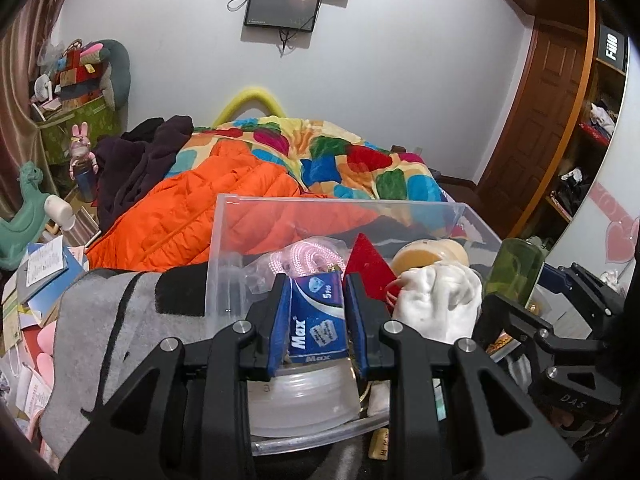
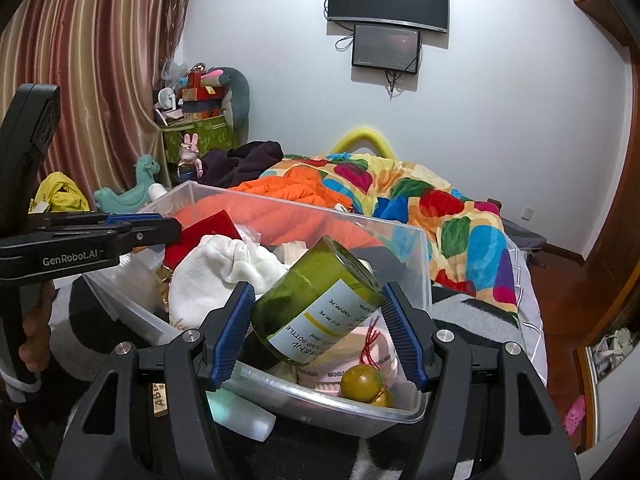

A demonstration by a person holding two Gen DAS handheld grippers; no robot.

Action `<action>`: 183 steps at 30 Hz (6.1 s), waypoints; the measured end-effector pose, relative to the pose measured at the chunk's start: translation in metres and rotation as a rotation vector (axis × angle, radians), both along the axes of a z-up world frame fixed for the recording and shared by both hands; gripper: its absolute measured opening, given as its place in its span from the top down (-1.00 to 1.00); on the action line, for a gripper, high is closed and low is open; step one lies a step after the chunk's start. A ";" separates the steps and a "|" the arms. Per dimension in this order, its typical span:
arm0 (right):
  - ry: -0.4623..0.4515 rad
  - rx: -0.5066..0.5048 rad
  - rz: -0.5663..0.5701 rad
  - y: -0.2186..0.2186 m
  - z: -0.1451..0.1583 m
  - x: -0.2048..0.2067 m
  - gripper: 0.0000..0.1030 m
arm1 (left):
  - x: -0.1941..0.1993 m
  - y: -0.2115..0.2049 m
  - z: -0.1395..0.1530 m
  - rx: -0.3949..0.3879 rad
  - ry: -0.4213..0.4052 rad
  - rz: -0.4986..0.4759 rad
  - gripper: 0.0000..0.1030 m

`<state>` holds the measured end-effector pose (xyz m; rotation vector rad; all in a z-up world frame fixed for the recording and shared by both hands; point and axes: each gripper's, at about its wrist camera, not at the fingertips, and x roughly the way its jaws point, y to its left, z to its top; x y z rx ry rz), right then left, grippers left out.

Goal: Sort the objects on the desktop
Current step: 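Release the blade pack into the box with the left gripper while the right gripper lowers and releases the bottle, then grasp the AB ERASER eraser with the left gripper while the right gripper grasps the mint-green tube, then carry the eraser with the left gripper while the right gripper carries the tube over the box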

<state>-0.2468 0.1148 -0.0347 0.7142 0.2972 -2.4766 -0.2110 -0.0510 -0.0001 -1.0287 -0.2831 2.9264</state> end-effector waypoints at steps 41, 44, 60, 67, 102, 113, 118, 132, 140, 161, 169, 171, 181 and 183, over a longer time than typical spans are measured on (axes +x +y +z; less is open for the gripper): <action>0.131 -0.115 -0.018 0.028 0.033 0.070 -0.99 | 0.080 0.022 0.027 -0.070 0.052 -0.046 -0.81; 0.120 -0.107 -0.022 0.031 0.028 0.075 -0.99 | 0.087 0.026 0.017 -0.080 0.008 -0.060 -0.84; 0.043 -0.081 -0.047 0.042 -0.001 0.079 -0.99 | 0.078 0.050 -0.031 -0.071 -0.179 -0.150 -0.84; 0.000 -0.126 -0.072 0.055 -0.004 0.072 -0.99 | 0.058 0.071 -0.038 -0.120 -0.203 -0.188 -0.82; -0.153 -0.040 -0.012 -0.020 -0.039 0.063 -0.99 | 0.096 0.021 -0.030 -0.091 -0.095 -0.113 0.21; -0.268 0.005 -0.005 -0.039 -0.052 0.044 -1.00 | 0.104 0.007 -0.012 -0.065 -0.026 -0.071 0.21; -0.247 0.046 -0.021 -0.043 -0.053 0.048 -0.99 | 0.104 0.014 -0.013 -0.060 -0.032 -0.076 0.21; -0.239 0.026 -0.037 -0.035 -0.056 0.056 -0.37 | 0.106 0.018 -0.010 -0.056 -0.024 -0.076 0.21; -0.239 -0.035 0.012 -0.019 -0.044 0.071 -0.37 | 0.109 0.018 0.000 -0.054 0.008 -0.070 0.21; -0.119 -0.259 0.002 0.027 0.026 0.077 -0.37 | 0.096 0.031 0.036 -0.010 0.123 -0.091 0.21; -0.143 -0.281 0.013 0.028 0.030 0.053 -0.37 | 0.080 0.028 0.047 -0.022 0.148 -0.079 0.21; -0.139 -0.279 0.032 0.021 0.032 0.051 -0.37 | 0.076 0.028 0.048 -0.029 0.147 -0.076 0.21; -0.142 -0.206 0.125 -0.031 0.022 0.043 -0.37 | 0.057 0.010 0.041 -0.006 0.121 -0.037 0.21; -0.150 -0.195 0.130 -0.036 0.019 0.040 -0.37 | 0.050 0.005 0.037 0.011 0.105 -0.038 0.21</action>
